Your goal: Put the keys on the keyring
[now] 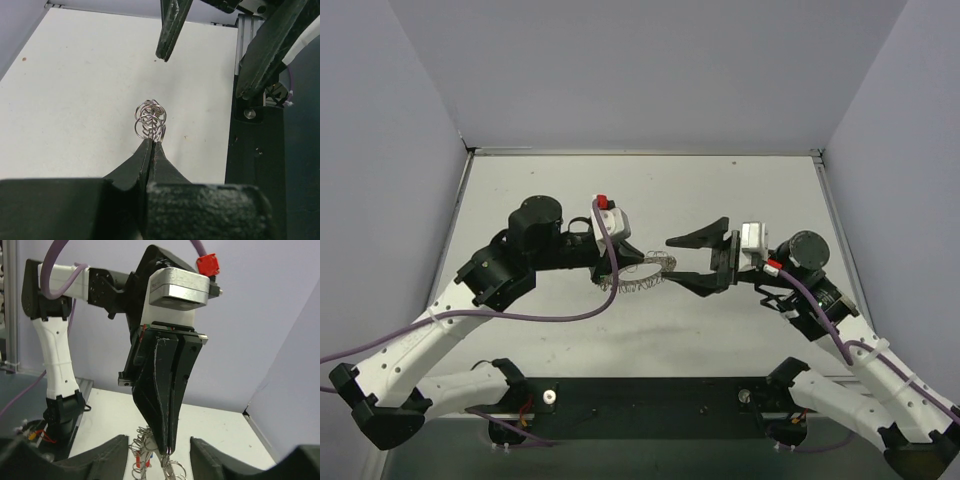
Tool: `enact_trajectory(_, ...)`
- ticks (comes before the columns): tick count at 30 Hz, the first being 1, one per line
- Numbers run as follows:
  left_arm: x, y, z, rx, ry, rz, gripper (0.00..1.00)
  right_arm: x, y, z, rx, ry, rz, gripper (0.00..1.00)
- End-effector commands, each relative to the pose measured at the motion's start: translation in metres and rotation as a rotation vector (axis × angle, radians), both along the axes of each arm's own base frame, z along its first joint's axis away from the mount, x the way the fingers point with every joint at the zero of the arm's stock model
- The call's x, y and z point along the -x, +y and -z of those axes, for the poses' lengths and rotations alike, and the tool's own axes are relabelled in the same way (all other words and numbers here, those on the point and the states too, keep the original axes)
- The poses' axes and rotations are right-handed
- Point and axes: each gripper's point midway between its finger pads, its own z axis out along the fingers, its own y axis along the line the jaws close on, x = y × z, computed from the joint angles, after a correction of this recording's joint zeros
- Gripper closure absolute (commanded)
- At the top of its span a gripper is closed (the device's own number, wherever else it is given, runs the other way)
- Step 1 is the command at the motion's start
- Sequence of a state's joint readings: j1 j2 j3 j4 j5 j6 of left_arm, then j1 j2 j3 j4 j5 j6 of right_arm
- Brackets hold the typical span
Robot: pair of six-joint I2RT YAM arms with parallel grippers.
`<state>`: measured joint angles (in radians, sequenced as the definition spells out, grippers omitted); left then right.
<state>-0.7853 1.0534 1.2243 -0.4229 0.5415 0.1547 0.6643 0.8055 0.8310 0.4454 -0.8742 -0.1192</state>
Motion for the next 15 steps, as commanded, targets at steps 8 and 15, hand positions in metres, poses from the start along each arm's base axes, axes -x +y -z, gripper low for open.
enact_trajectory(8, -0.002, -0.003, -0.006, -0.117, -0.086, -0.058, 1.00, 0.010, 0.015, 0.037, 0.231, 0.047, -0.122, 0.67)
enact_trajectory(15, -0.004, -0.008, -0.001, -0.142, -0.088, -0.063, 1.00, 0.001, 0.014, 0.053, 0.284, 0.074, -0.064, 0.68)
